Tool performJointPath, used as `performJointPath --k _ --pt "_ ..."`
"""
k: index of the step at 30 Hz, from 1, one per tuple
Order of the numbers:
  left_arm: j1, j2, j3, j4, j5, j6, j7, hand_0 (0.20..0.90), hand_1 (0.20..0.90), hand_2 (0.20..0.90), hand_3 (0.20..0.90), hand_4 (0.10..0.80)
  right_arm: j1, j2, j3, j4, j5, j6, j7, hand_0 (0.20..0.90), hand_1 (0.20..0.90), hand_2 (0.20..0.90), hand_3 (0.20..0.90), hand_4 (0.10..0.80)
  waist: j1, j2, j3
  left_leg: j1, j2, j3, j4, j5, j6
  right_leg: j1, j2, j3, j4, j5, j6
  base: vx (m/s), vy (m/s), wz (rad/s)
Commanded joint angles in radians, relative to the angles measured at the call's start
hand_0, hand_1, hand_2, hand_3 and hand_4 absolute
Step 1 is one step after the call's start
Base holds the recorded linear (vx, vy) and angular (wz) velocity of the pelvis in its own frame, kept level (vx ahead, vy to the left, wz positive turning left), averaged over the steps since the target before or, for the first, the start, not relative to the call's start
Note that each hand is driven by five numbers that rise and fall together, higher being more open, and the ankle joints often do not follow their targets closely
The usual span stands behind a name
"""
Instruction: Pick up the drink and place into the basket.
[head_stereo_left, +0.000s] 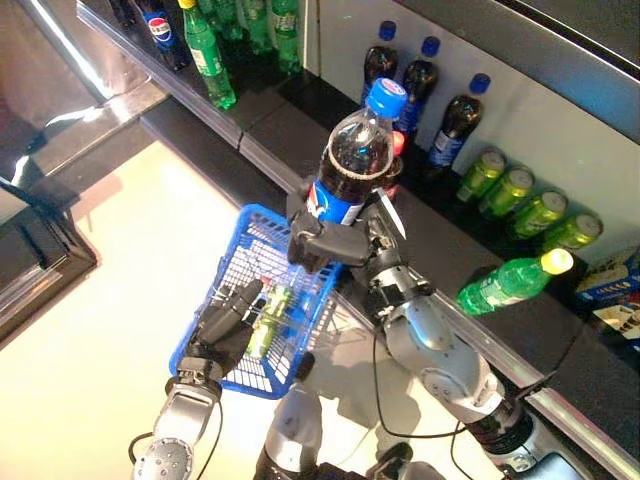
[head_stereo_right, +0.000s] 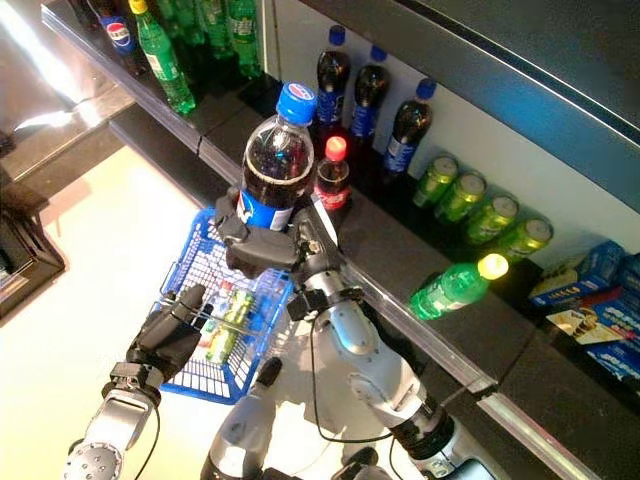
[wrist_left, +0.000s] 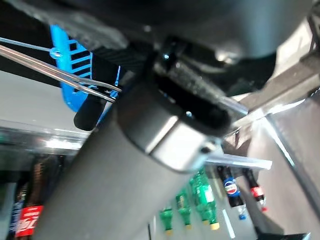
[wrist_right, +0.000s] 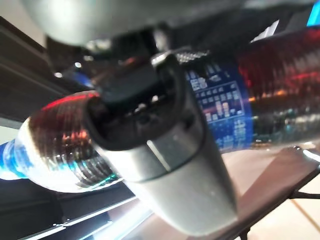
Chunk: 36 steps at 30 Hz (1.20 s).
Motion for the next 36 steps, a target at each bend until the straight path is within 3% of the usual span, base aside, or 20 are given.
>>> performJointPath --k 1,7,14,22,36 --pt "-0.140 0.005 -0.018 -0.437 -0.013 -0.043 -0.370 0.300 0.300 0.300 0.200 0.100 -0.177 0.125 0.078 -0.042 -0.061 -0.093 -0.003 0.300 0.300 0.300 0.200 0.100 0.000 -0.003 -0.227 0.007 -0.029 -0.004 0.053 -0.018 0.029 0.017 0.044 0.030 -0.061 0.050 -0.059 0.065 0.024 0.24" --pt "-0.162 0.047 -0.012 -0.454 0.031 -0.015 -0.518 0.300 0.300 0.300 0.200 0.100 -0.191 0.164 0.109 0.063 -0.063 -0.075 -0.020 0.300 0.300 0.300 0.200 0.100 0.031 -0.009 -0.244 -0.007 -0.043 -0.019 0.063 -0.020 0.029 0.030 0.036 0.006 -0.063 0.048 -0.054 0.051 0.025 0.12" --pt "-0.177 0.118 0.055 -0.502 0.068 -0.149 -0.606 0.300 0.300 0.300 0.200 0.100 -0.146 0.201 0.151 0.183 -0.100 -0.070 -0.043 0.300 0.300 0.300 0.200 0.100 0.066 -0.021 -0.242 -0.020 -0.053 -0.038 0.091 -0.037 0.024 0.039 0.030 -0.015 -0.044 0.032 -0.049 0.048 0.012 0.09" --pt "-0.207 0.179 0.093 -0.546 0.058 -0.221 -0.645 0.300 0.300 0.300 0.200 0.100 -0.110 0.226 0.170 0.288 -0.112 -0.095 -0.073 0.300 0.300 0.300 0.200 0.100 0.092 -0.034 -0.238 -0.035 -0.063 -0.066 0.090 -0.036 0.020 0.036 0.031 -0.031 -0.038 0.029 -0.044 0.016 -0.002 0.12" --pt "-0.303 0.225 0.045 -0.575 0.095 -0.285 -0.667 0.300 0.300 0.300 0.200 0.100 -0.073 0.294 0.215 0.518 -0.096 -0.159 -0.106 0.300 0.300 0.300 0.200 0.100 0.106 -0.018 -0.208 -0.073 -0.092 -0.100 0.094 -0.032 0.025 0.006 0.023 -0.044 -0.021 0.033 -0.038 -0.005 0.005 0.08"
